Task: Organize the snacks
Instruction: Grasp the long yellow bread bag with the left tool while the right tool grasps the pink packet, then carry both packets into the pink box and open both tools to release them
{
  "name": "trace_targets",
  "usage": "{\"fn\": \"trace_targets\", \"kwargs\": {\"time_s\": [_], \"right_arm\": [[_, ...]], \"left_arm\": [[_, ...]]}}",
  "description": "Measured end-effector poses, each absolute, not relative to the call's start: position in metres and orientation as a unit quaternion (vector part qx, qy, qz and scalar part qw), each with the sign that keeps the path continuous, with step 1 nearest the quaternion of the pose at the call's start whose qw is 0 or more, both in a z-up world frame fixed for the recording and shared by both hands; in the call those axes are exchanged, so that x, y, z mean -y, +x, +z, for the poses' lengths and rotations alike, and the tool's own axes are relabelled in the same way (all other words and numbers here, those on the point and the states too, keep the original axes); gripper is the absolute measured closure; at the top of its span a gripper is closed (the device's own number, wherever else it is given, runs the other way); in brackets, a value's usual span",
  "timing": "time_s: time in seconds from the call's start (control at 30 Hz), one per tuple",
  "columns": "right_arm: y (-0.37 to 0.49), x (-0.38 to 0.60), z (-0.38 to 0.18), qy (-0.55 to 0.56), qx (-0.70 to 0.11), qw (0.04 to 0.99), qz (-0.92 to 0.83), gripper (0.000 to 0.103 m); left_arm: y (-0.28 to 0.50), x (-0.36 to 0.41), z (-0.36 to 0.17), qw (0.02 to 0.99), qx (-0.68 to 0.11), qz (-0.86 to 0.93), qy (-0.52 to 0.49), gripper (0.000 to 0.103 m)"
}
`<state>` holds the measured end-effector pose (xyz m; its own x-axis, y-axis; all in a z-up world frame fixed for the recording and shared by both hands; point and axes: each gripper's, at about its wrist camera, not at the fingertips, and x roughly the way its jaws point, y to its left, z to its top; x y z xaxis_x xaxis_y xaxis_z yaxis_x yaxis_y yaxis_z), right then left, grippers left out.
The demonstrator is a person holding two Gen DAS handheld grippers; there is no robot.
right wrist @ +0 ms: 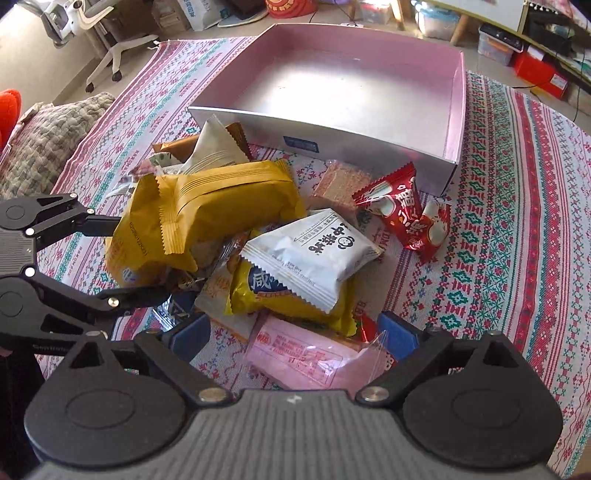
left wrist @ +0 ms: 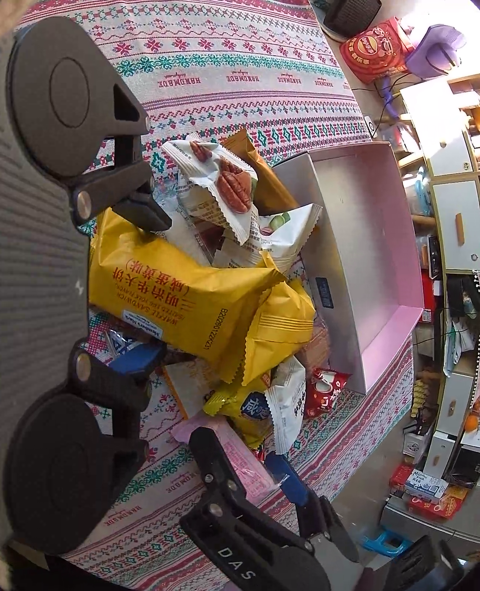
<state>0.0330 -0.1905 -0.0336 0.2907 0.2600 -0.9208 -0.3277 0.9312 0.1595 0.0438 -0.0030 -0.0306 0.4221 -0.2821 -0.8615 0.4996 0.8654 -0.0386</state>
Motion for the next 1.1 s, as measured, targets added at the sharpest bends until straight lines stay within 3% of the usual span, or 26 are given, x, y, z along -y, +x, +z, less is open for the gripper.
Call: {"fn": "trace_targets", "kwargs": {"time_s": [0.3,0.47,0.77,1.1], "right_arm": [[0.014,0.175,-0.04,-0.103,-0.569,0.79,0.203,0.02],[0.012,0.176,-0.044,-0.119,-0.569,0.79,0.194,0.036],[0.007,0.171,-0.039,-0.101,-0.554,0.795,0.226,0.065],[0.001,0.162,-0.026,-0.094,-0.53,0.803,0.255,0.07]], "left_arm": [[0.042,0.002,-0.034,0.842,-0.481,-0.216,0.119,0.044],[0.039,0.002,-0.033,0.843,-0.48,-0.216,0.113,0.052],[0.038,0.001,-0.028,0.837,-0.49,-0.223,0.096,0.056],[0.034,-0.001,-0.014,0.836,-0.488,-0.236,0.08,0.057]]}}
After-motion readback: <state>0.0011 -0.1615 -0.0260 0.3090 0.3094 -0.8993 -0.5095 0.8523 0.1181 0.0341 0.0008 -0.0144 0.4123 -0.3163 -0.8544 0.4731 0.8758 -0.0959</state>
